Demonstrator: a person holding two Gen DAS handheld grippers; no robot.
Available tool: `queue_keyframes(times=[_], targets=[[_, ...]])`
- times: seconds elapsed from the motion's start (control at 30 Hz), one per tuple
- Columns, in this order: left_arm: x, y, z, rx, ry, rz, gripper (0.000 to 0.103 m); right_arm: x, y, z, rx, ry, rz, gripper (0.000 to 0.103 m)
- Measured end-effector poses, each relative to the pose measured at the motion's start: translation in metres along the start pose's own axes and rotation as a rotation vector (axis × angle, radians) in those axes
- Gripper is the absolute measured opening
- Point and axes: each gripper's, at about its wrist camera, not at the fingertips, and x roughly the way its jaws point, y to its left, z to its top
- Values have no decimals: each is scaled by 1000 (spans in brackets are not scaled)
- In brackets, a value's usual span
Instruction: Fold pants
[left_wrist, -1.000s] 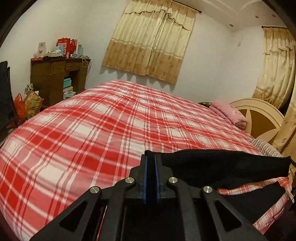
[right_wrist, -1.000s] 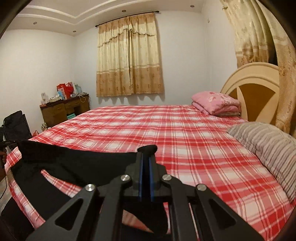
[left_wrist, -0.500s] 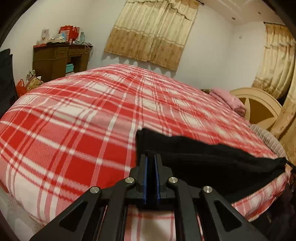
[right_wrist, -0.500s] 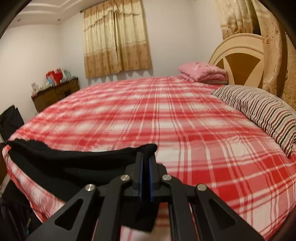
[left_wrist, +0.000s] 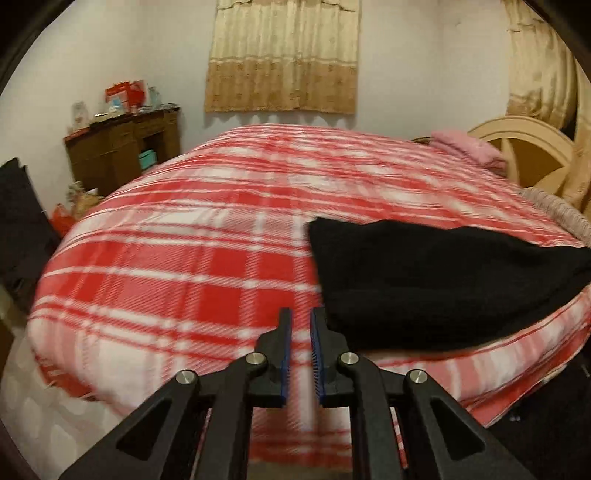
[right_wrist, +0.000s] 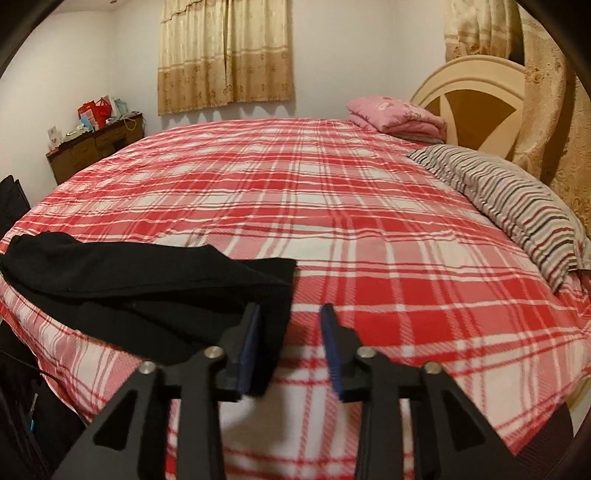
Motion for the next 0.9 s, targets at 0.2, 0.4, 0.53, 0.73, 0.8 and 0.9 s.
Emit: queue_keyframes(times=[0.2, 0.4, 0.53, 0.73, 0.8, 0.9], targets=[[-15, 11, -8, -102, -40, -16, 11, -31, 6, 3, 38, -59, -32, 50], [-7, -35, 11, -74, -51, -114, 11, -27, 96, 31, -112, -73, 53, 63], [10, -62, 15, -45, -18, -153, 11, -1, 194, 41, -297, -30, 156, 63], [32, -83, 0, -7, 59, -145, 11, 36, 312, 22, -514, 38, 324, 63], [36, -79, -5, -33, 71, -154, 11, 47, 341, 12, -589, 47, 341, 62], [33, -71, -7, -71, 65, -188, 11, 63, 375, -2, -686, 55, 336, 62]])
